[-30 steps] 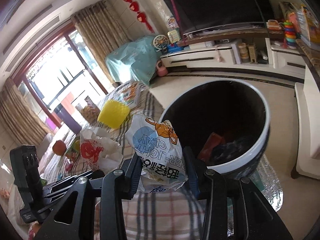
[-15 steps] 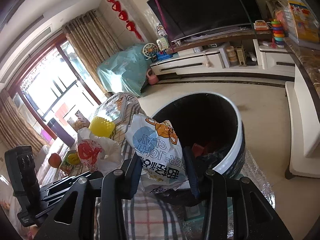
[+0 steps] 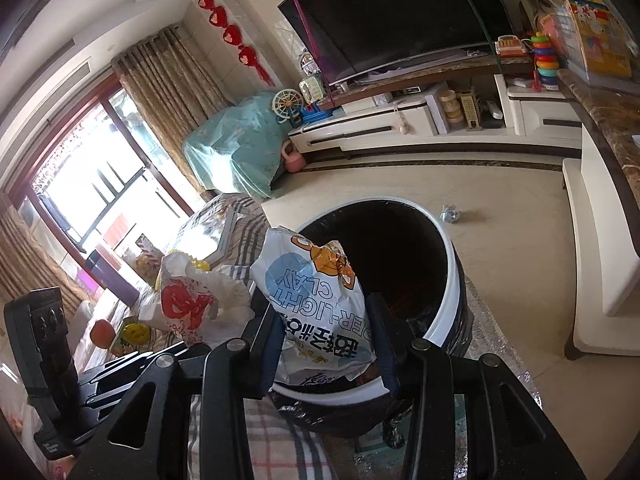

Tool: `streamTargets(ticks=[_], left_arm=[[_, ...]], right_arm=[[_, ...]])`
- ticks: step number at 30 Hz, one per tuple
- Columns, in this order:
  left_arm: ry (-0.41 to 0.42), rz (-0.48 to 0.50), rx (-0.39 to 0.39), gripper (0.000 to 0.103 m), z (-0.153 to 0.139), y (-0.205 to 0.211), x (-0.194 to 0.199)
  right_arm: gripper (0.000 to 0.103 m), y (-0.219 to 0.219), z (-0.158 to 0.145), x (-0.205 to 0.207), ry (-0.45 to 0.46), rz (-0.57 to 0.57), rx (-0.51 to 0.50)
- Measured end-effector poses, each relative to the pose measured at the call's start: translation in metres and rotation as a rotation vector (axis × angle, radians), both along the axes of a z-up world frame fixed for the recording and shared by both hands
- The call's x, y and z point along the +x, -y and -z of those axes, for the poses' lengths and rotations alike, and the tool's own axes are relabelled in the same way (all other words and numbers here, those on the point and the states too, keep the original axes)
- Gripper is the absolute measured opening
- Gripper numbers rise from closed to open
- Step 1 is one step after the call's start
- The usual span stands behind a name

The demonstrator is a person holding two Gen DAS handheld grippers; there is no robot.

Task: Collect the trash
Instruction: 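Carry both held bags over the trash bin with both tools, then open both tools over the bin, dropping the white bags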

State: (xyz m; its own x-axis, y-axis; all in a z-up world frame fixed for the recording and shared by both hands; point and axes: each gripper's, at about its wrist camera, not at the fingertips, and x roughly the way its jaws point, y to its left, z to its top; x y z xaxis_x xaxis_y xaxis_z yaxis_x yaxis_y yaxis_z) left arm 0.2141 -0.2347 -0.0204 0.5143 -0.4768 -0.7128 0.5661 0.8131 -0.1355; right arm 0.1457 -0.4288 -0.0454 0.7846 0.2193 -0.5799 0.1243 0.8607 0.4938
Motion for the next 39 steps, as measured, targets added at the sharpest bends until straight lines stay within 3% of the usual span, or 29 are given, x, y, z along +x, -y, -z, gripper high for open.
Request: streamTargets(ticks=[29,31,33,35,39], left_arm=[[-0.043,0.014,0.057,0.016,0.013,0.030,0.027],[-0.048,0.007,0.055,0.024,0.013,0.030,0.029],[-0.045,-0.004,0.047,0.039,0.012,0.027,0.028],[-0.037,-0.012,0.042,0.043,0.010,0.024,0.026],[-0.042,-0.041,0.025,0.052,0.011,0.011,0.021]], right_arm=[[0.045,0.015,0.008,0.037,-0.046,-0.007,-0.017],[0.049,0.016,0.008,0.038,-0.050,-0.006,-0.014],[0.059,0.017,0.010,0.040,-0.060,0.000,-0.007],[0.071,0.019,0.010,0.039,-0.060,0.007,0.002],[0.078,0.021,0.009,0.034,-0.052,0.021,0.005]])
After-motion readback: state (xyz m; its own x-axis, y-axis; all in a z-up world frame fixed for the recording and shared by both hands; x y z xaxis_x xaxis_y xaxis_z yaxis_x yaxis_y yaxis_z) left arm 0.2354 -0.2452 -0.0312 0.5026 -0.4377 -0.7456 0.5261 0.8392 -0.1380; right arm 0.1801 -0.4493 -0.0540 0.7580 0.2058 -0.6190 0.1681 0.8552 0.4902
